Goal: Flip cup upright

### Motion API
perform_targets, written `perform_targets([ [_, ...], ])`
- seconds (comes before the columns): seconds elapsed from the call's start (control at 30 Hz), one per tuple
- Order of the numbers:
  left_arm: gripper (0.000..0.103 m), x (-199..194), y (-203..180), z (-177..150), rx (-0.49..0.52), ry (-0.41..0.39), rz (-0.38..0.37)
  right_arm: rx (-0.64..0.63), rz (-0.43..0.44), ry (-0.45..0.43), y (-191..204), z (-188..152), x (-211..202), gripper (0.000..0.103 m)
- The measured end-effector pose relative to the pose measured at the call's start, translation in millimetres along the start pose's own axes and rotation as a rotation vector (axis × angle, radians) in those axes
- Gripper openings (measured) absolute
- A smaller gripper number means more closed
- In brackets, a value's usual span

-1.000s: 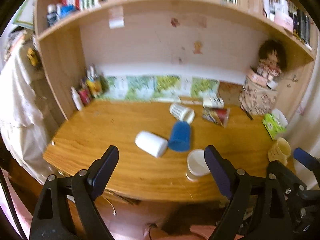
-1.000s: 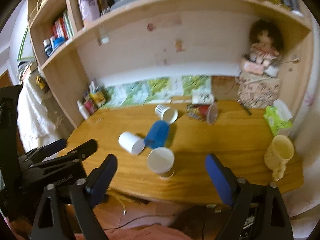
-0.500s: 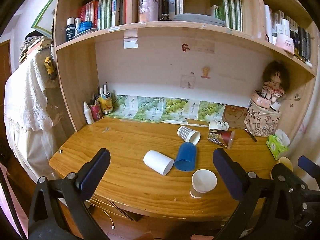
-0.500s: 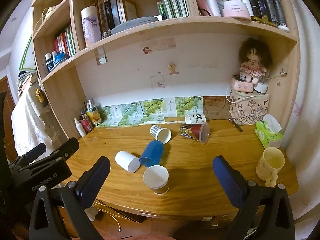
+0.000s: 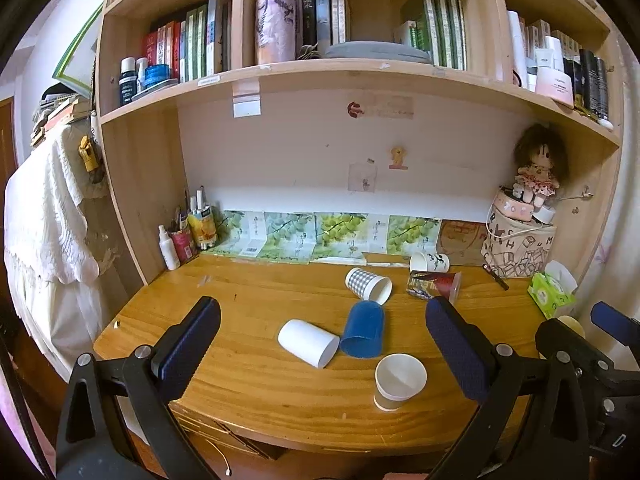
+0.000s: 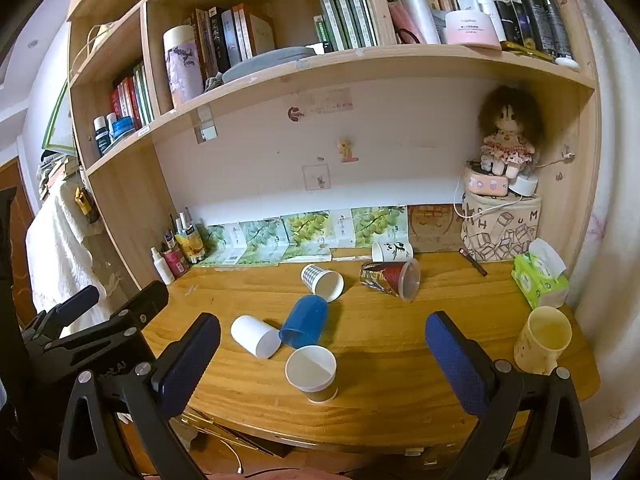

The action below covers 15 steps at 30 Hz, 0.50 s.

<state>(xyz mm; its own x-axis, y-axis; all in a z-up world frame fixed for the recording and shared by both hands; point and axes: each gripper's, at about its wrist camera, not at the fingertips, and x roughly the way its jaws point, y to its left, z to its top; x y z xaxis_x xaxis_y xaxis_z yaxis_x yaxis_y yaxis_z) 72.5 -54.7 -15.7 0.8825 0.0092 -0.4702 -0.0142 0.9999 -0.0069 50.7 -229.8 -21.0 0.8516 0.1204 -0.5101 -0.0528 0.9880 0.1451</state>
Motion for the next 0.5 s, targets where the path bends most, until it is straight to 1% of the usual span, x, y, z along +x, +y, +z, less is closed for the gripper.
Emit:
perform_targets([
  [0.27,0.103,1,-5,2,0.006,-0.02,0.002,0.006,-0.001,0.003,-6,2,5,0.103],
  [0.5,0.103,6,-9,4,0.008,-0.022,0.004,0.015,-0.004,0.025,-12,5,15,0.103],
])
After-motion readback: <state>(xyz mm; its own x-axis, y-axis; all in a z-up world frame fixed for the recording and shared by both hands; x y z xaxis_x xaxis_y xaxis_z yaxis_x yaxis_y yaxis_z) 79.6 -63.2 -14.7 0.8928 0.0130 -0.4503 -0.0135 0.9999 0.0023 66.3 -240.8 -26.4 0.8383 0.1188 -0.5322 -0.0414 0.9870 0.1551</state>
